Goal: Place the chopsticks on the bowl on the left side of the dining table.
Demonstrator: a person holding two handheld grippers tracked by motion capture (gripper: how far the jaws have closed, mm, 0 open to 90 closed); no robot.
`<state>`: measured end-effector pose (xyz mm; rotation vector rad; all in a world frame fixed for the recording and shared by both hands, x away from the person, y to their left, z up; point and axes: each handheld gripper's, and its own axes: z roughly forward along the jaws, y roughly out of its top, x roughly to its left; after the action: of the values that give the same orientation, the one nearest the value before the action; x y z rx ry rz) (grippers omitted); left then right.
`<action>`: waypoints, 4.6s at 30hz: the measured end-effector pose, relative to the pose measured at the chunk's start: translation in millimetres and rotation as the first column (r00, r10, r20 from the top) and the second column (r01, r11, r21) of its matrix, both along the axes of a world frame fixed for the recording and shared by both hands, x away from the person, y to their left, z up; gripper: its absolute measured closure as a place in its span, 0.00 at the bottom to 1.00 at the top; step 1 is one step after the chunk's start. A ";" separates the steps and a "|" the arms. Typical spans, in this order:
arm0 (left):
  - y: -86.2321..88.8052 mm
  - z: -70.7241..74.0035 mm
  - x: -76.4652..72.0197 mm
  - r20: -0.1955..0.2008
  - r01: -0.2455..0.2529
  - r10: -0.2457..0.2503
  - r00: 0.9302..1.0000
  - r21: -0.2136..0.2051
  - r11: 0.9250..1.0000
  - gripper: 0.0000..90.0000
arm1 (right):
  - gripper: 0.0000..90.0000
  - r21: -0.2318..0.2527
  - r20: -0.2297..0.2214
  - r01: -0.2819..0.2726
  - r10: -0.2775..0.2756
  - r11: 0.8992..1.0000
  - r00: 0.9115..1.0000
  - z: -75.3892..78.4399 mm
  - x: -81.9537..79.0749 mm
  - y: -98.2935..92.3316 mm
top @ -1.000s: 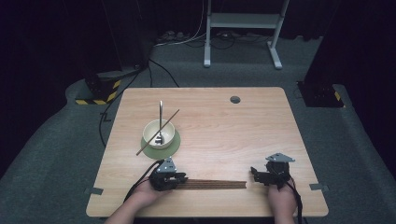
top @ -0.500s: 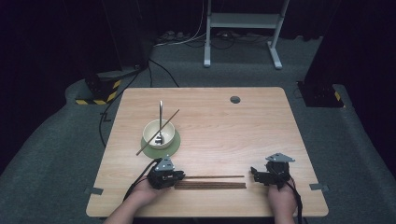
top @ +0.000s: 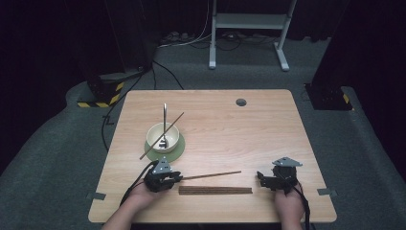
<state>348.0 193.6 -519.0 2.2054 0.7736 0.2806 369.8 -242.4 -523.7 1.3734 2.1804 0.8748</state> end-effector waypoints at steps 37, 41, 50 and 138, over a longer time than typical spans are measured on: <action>9.3 33.1 -10.4 0.147 -0.083 0.108 0.983 -0.166 0.983 0.93 | 0.11 0.000 0.004 0.001 -0.001 1.000 1.000 -0.3 -0.2 0.4; 13.1 38.4 -12.4 0.177 -0.097 0.132 0.975 -0.194 0.976 0.93 | 0.11 0.000 0.007 0.004 -0.004 1.000 1.000 -0.5 -0.2 0.5; 21.5 51.2 -18.1 0.245 -0.120 0.187 0.951 -0.265 0.957 0.93 | 0.11 0.000 0.008 0.005 -0.005 1.000 1.000 -0.6 -0.2 0.7; 72.7 39.6 1.4 0.252 -0.385 0.423 0.871 -0.187 0.904 0.93 | 0.11 0.001 0.005 0.005 -0.005 1.000 1.000 -0.4 -0.5 1.0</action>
<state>349.4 266.3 -479.4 1.8075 1.0527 0.7227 369.3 -241.4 -524.1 1.3751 2.1721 0.8774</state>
